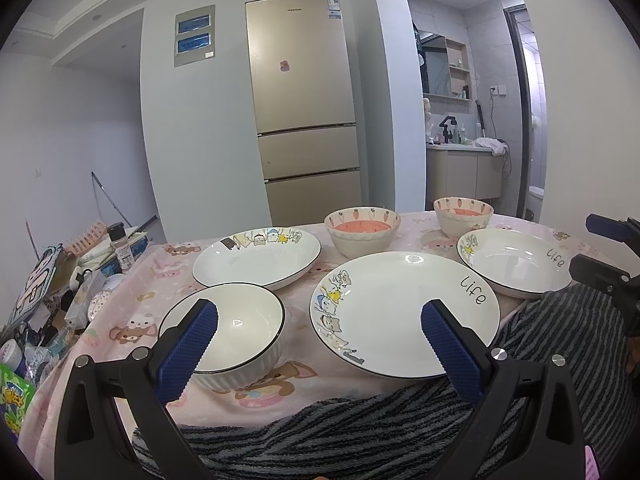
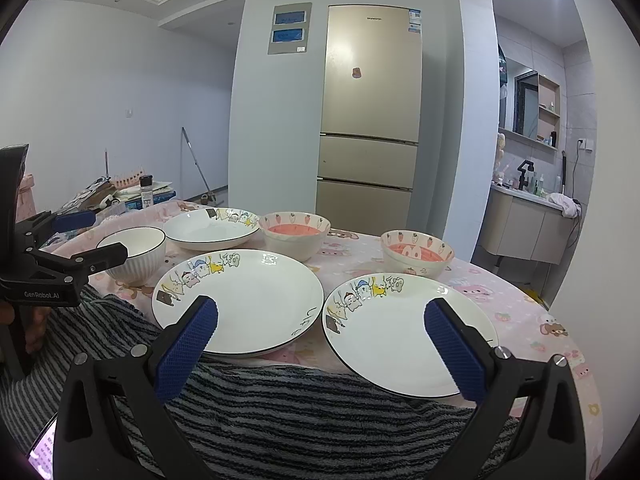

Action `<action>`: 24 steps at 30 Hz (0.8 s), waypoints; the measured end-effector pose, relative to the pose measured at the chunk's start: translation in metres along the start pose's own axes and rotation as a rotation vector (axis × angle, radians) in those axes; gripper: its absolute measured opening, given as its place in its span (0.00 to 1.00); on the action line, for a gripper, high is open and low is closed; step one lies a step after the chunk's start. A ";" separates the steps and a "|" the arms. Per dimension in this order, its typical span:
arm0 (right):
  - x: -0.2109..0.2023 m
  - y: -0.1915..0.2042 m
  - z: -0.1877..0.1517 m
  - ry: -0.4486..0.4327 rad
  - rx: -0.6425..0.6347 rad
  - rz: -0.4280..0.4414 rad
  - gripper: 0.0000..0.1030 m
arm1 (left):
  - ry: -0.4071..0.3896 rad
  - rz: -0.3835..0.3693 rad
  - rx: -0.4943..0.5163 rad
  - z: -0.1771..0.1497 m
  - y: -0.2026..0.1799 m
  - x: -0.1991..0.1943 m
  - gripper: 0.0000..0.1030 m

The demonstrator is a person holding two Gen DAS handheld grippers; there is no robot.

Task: Organize plates and bowls

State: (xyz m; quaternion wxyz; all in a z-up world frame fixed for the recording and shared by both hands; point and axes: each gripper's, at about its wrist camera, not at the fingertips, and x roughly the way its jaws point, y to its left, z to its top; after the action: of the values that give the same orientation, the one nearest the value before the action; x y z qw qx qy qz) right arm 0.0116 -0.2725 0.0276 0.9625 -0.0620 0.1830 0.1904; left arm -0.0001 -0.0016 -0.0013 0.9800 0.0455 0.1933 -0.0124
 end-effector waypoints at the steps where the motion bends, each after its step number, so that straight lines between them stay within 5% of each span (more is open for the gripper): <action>1: -0.001 0.000 0.000 -0.001 0.001 0.002 1.00 | 0.000 -0.001 0.000 0.000 0.000 0.000 1.00; 24: -0.001 0.000 0.000 0.004 0.000 0.008 1.00 | 0.004 -0.006 0.004 -0.002 0.001 0.002 1.00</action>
State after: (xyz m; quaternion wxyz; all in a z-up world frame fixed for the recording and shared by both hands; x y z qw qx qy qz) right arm 0.0106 -0.2728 0.0275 0.9613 -0.0617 0.1854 0.1940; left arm 0.0013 -0.0007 -0.0043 0.9794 0.0470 0.1956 -0.0156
